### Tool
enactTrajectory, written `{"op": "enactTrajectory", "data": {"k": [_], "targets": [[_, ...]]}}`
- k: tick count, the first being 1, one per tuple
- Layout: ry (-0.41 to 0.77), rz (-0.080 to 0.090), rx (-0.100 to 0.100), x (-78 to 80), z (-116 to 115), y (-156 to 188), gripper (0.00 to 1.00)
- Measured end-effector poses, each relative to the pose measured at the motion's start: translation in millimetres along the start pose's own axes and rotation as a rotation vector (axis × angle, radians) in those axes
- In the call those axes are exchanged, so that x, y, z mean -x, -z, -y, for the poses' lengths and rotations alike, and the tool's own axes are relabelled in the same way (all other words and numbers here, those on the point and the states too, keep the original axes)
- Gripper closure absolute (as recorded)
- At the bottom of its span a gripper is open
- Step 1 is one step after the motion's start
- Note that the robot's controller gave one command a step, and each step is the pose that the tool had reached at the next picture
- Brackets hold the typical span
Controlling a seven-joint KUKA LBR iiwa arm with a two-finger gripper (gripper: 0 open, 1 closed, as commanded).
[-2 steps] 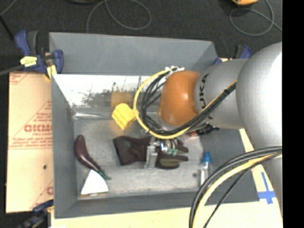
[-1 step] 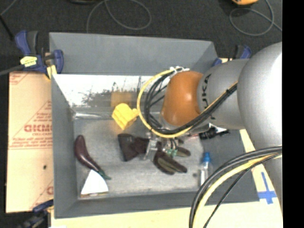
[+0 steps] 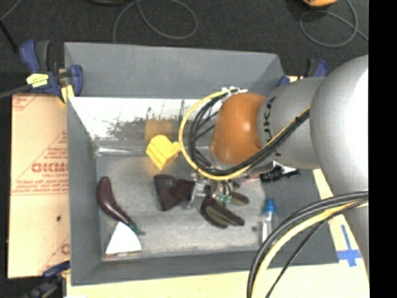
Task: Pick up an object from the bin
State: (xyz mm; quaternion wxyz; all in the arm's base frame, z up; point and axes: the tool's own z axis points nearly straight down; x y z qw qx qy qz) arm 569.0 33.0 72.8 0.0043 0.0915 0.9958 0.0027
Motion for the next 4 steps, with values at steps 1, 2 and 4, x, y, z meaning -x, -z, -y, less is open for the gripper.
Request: {"op": "enactTrajectory", "data": {"k": [1,2,4], "targets": [[0.0,0.0,0.0,-0.7,0.2,3.1,1.0],[0.0,0.0,0.0,-0.7,0.4,12.4,1.0],[0.0,-0.002,0.0,-1.0,0.6,37.8,1.0]]}}
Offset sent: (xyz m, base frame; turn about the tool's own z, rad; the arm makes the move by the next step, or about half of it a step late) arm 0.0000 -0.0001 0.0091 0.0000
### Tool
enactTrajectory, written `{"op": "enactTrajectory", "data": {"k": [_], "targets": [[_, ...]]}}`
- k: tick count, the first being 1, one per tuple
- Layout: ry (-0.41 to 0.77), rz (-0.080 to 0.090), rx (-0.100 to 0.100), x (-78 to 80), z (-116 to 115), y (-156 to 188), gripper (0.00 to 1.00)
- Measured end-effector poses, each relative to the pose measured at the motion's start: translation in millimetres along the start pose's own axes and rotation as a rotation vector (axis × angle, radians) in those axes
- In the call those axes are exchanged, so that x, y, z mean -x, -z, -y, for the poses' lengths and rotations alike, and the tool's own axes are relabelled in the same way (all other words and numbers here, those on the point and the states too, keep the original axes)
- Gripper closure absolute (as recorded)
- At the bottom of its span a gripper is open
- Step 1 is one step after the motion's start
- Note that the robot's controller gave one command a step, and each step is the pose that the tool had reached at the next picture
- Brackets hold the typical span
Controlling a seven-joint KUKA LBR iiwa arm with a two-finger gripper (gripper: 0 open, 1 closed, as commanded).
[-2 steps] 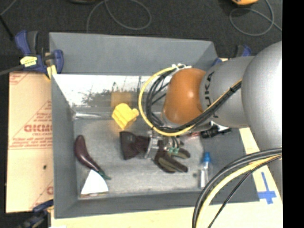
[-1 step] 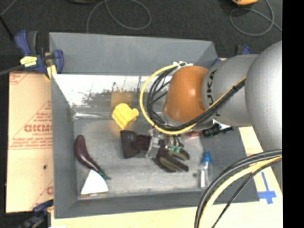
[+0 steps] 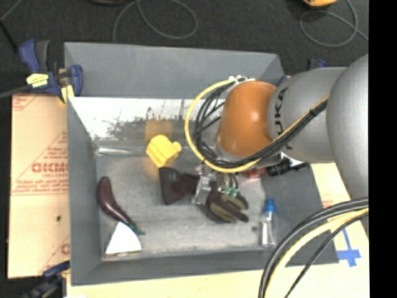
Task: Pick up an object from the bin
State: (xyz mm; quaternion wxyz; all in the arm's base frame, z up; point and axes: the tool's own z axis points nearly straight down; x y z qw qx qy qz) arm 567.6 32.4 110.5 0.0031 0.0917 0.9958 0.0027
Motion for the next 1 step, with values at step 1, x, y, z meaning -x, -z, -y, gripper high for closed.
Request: {"op": "enactTrajectory", "data": {"k": [1], "targets": [[0.0,-0.004,-0.001,-0.7,0.2,18.6,1.0]]}}
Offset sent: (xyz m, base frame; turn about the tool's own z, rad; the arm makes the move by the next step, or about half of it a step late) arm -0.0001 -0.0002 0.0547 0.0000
